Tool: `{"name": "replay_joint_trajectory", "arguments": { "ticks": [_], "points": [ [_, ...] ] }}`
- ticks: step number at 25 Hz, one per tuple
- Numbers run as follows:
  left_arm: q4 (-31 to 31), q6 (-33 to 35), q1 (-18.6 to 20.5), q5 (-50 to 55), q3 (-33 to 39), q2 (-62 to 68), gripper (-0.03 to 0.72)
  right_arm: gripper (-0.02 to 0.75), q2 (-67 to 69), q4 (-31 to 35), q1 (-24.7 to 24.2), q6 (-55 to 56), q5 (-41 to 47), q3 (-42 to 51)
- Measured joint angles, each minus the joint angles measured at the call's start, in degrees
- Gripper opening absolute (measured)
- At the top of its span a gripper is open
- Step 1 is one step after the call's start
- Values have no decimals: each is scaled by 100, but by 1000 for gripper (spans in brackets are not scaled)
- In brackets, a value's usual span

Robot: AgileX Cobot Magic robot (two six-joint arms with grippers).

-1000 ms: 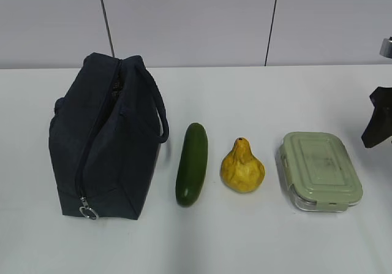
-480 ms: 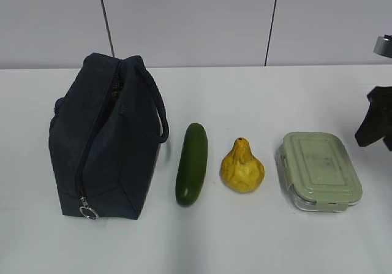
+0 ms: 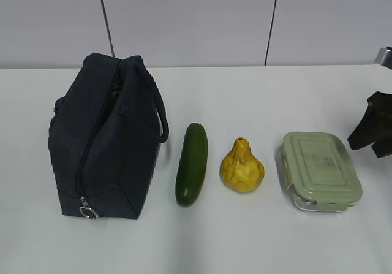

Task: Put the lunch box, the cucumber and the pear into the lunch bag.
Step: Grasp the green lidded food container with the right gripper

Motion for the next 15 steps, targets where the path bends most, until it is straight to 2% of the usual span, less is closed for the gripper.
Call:
{"name": "replay_joint_trajectory", "arguments": {
  "ticks": [6, 11, 15],
  "points": [
    [0, 0, 0, 0, 0, 0, 276, 475, 349, 93, -38, -259, 0, 0],
    [0, 0, 0, 0, 0, 0, 276, 477, 754, 525, -38, -715, 99, 0],
    [0, 0, 0, 0, 0, 0, 276, 506, 897, 774, -38, -990, 138, 0]
  ]
}}
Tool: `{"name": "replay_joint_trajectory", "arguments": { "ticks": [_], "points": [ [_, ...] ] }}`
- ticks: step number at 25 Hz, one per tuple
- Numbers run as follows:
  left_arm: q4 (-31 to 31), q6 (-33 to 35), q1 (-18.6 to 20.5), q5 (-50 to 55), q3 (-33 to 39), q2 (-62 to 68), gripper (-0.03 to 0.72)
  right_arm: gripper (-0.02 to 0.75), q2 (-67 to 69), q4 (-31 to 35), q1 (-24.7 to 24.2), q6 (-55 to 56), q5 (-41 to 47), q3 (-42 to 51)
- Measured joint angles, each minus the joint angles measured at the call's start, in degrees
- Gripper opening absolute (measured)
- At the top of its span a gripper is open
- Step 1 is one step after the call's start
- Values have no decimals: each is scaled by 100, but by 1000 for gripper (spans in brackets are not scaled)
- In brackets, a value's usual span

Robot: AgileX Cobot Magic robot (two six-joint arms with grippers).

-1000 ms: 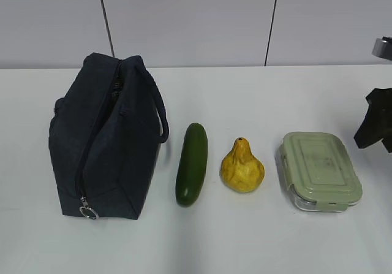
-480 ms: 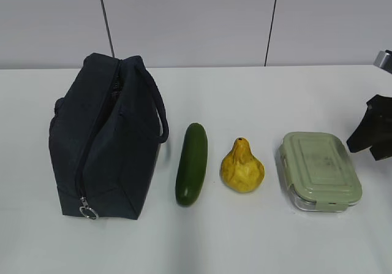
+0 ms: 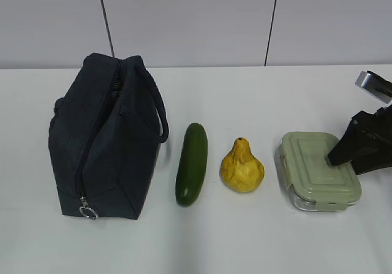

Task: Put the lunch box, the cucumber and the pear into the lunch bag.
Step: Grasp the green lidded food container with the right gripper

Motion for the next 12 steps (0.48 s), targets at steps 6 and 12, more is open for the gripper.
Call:
{"name": "replay_joint_trajectory", "arguments": {
  "ticks": [6, 12],
  "points": [
    [0, 0, 0, 0, 0, 0, 276, 557, 10, 2, 0, -39, -64, 0],
    [0, 0, 0, 0, 0, 0, 276, 571, 209, 60, 0, -39, -136, 0]
  ]
}}
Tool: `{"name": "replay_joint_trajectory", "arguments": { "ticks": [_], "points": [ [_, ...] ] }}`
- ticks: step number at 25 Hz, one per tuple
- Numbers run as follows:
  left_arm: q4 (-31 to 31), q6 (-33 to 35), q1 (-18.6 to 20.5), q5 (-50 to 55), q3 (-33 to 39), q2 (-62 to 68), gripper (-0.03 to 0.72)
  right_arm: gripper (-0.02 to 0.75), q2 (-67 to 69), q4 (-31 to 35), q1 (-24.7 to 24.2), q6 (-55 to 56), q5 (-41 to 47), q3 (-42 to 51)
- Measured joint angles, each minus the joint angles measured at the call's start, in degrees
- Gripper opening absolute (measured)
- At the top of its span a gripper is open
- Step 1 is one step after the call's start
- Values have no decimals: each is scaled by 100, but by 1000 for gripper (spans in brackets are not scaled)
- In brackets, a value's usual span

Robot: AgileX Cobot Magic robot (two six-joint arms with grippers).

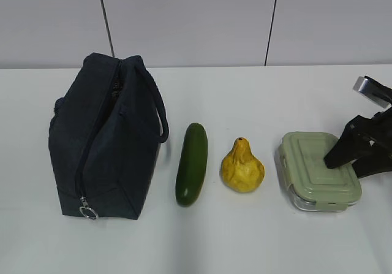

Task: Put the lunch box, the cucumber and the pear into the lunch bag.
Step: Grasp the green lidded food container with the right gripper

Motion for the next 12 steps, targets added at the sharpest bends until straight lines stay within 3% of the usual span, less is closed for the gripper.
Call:
{"name": "replay_joint_trajectory", "arguments": {
  "ticks": [12],
  "points": [
    [0, 0, 0, 0, 0, 0, 276, 572, 144, 208, 0, -12, 24, 0]
  ]
}}
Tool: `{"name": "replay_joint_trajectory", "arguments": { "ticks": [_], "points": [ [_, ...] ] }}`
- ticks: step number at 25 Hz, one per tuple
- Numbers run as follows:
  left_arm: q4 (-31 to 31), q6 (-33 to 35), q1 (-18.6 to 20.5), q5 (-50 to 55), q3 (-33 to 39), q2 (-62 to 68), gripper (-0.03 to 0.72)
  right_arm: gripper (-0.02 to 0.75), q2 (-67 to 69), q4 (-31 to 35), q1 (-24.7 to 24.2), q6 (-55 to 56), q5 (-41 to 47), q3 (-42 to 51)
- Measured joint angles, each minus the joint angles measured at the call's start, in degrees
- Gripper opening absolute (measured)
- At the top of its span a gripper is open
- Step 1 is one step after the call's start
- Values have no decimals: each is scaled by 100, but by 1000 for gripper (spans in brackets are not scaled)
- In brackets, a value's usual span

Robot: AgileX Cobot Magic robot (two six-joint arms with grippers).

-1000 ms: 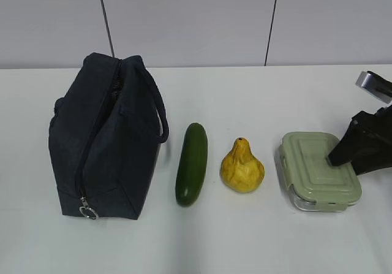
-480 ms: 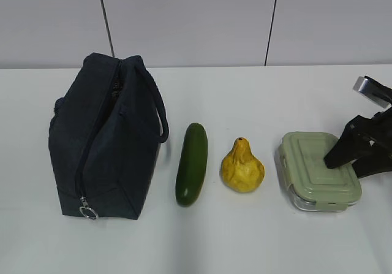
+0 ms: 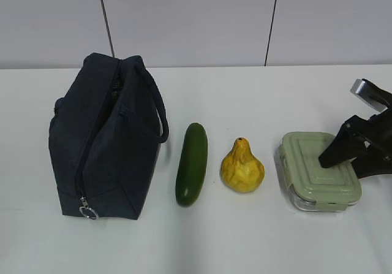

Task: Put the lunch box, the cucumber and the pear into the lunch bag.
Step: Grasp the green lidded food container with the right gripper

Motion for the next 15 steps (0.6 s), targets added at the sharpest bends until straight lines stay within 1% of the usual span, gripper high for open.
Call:
{"name": "replay_joint_trajectory", "arguments": {
  "ticks": [4, 11, 15],
  "points": [
    [0, 0, 0, 0, 0, 0, 276, 566, 0, 0, 0, 0, 10, 0],
    [0, 0, 0, 0, 0, 0, 276, 498, 0, 33, -14, 0, 64, 0],
    [0, 0, 0, 0, 0, 0, 276, 436, 0, 54, -20, -11, 126, 0]
  ]
}}
